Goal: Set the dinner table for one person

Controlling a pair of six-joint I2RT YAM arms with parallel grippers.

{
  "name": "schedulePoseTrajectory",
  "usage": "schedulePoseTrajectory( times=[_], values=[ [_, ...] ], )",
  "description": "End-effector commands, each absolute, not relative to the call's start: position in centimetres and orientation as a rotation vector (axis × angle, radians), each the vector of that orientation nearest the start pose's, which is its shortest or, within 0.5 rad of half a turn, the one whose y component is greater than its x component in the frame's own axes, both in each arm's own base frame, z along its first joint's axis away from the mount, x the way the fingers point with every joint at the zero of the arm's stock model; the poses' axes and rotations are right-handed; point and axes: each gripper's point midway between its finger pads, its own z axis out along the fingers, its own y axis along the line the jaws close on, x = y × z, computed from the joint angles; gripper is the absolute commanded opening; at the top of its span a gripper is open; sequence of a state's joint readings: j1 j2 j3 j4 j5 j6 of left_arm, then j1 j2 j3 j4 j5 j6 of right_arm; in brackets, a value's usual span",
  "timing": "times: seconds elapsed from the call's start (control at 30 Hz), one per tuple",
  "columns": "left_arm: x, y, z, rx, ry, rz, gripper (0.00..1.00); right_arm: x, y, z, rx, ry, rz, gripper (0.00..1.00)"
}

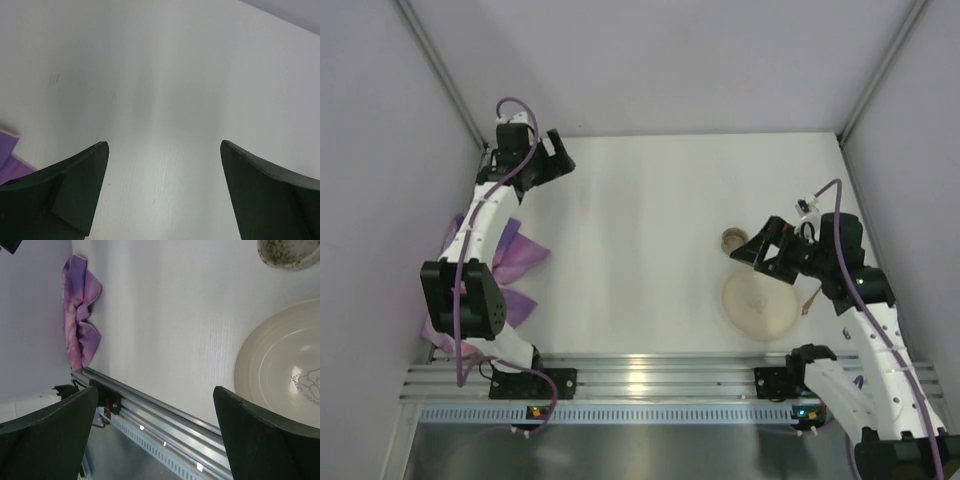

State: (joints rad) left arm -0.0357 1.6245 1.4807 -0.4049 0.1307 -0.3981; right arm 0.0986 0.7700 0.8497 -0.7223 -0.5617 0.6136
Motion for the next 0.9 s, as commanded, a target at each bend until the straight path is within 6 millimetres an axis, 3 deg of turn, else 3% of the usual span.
schedulePoseTrajectory(
  times=[0.0, 0.03, 0.07, 0.1, 0.13, 0.17, 0.27, 0.37, 0.47, 0.63, 0.87],
  values=[
    [44.8, -2.7, 23.0, -0.506, 2.132, -0.224, 0.98, 20.2, 13.9, 22.1, 0.224, 2.254, 1.013, 1.00],
    [44.5, -2.6, 21.8, -0.481, 2.170, -0.216, 0.98, 19.8, 14.0, 21.5, 0.226, 2.265, 1.014, 1.00],
    [44.1, -4.3, 19.8, -0.383, 2.279, -0.334, 0.98, 19.8, 14.0, 21.2, 0.227, 2.270, 1.017, 1.00],
    [43.6, -4.2, 18.3, -0.372, 2.357, -0.318, 0.98, 19.6, 14.1, 20.7, 0.232, 2.282, 1.021, 1.00],
    [42.8, -3.5, 17.3, -0.440, 2.429, -0.256, 0.98, 19.4, 14.3, 20.6, 0.217, 2.287, 1.026, 1.00],
    [42.3, -1.0, 15.6, -0.527, 2.463, -0.037, 0.99, 19.3, 14.4, 20.6, 0.210, 2.289, 1.027, 1.00],
    [38.6, 2.4, 13.1, -0.634, 2.535, 0.269, 0.99, 19.2, 14.6, 20.8, 0.177, 2.286, 1.013, 1.00],
    [36.2, 3.9, 11.0, -0.658, 2.616, 0.435, 0.98, 19.3, 14.8, 20.7, 0.157, 2.298, 1.000, 1.00],
    [34.5, 3.7, 8.3, -0.663, 2.698, 0.444, 0.99, 19.2, 15.0, 20.6, 0.143, 2.321, 0.995, 1.00],
    [33.7, 3.1, 6.9, -0.673, 2.712, 0.396, 0.98, 19.4, 15.1, 21.3, 0.124, 2.328, 0.985, 1.00],
    [32.9, 1.6, 2.7, -0.621, 2.835, 0.292, 0.98, 19.0, 14.7, 21.2, 0.121, 2.350, 0.950, 1.00]
  ],
)
